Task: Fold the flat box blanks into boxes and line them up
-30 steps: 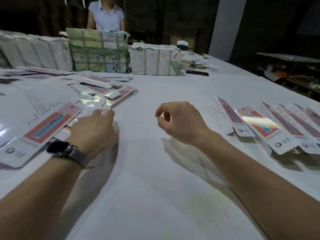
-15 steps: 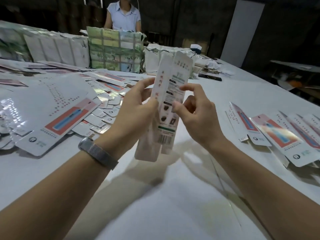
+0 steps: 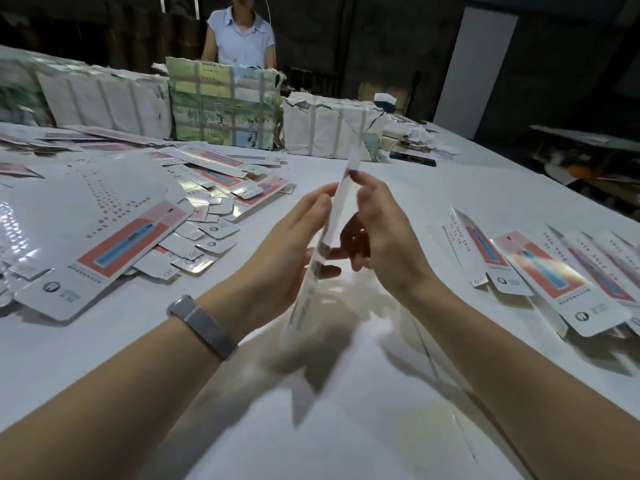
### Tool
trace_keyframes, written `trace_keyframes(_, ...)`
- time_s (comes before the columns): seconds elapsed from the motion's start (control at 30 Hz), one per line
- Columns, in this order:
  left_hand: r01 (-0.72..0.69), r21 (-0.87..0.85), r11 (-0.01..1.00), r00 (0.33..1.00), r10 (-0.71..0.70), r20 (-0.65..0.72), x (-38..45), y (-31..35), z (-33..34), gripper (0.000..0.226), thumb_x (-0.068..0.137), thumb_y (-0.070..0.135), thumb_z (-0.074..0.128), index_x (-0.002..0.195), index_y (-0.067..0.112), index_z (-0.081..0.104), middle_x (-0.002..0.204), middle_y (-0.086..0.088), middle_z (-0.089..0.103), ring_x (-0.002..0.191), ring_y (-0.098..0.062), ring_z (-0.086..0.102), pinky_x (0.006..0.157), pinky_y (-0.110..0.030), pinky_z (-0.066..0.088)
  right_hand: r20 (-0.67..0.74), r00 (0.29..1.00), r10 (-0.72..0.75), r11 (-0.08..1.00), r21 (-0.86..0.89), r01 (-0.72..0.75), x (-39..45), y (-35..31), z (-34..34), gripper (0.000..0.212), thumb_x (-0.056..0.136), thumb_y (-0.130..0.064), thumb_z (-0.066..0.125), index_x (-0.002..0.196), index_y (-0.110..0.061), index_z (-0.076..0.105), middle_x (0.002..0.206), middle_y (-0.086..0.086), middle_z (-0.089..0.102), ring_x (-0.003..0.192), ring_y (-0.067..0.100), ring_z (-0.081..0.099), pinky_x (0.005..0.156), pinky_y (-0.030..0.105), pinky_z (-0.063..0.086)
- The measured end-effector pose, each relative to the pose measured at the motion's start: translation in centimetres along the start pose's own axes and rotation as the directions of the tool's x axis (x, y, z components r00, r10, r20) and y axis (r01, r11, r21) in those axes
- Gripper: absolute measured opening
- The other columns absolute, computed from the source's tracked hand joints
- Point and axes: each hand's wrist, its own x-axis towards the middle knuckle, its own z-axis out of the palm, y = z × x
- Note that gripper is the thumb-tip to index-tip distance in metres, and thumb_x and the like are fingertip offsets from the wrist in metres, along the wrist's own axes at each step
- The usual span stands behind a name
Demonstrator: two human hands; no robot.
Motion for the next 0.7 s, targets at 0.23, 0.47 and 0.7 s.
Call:
trace_keyframes(0.23,-0.022,0.193,0.981,0.949,0.081,-0.304,0.2,-0.6,-0.6,0.091,0.072,0.030,0.084,0.152,0.031,0.040,0.119,0.004,0.064,0.092,-0.012,0.075,0.065,-0.027,0.060,-0.151,0.987,0.045,0.997,-0.061,-0.055,0.3,-0.5,-0.9,0.042,0.088,-0.036,0.049,0.128,-0.043,0.041,0.088,-0.002,0.069,0.078,0.022,0.071,0.066,0.039,0.062)
trace_keyframes(0.47,0.065,-0.191,0.979,0.991,-0.086,-0.103,0.0,0.5,-0.4,0.035,0.095,-0.003,0.053,0.129,0.001,0.060,0.088,-0.014,0.074,0.062,-0.020,0.072,0.054,-0.027,0.059,-0.127,0.991,0.045,0.937,-0.339,-0.086,0.3,-0.2,-0.9,0.062,0.084,-0.039,0.043,0.145,-0.028,0.044,0.102,0.001,0.072,0.082,0.019,0.070,0.079,0.045,0.057)
trace_keyframes(0.7,0.225,-0.058,0.973,0.974,-0.224,0.016,-0.4,0.8,-0.5,0.024,0.085,0.006,0.049,0.108,0.014,0.054,0.072,-0.010,0.069,0.052,-0.019,0.071,0.044,-0.026,0.055,-0.149,0.988,-0.050,0.858,-0.512,-0.034,0.5,-0.3,-1.2,0.040,0.088,-0.038,0.052,0.126,-0.030,0.062,0.049,-0.003,0.051,0.049,0.015,0.052,0.058,0.040,0.055)
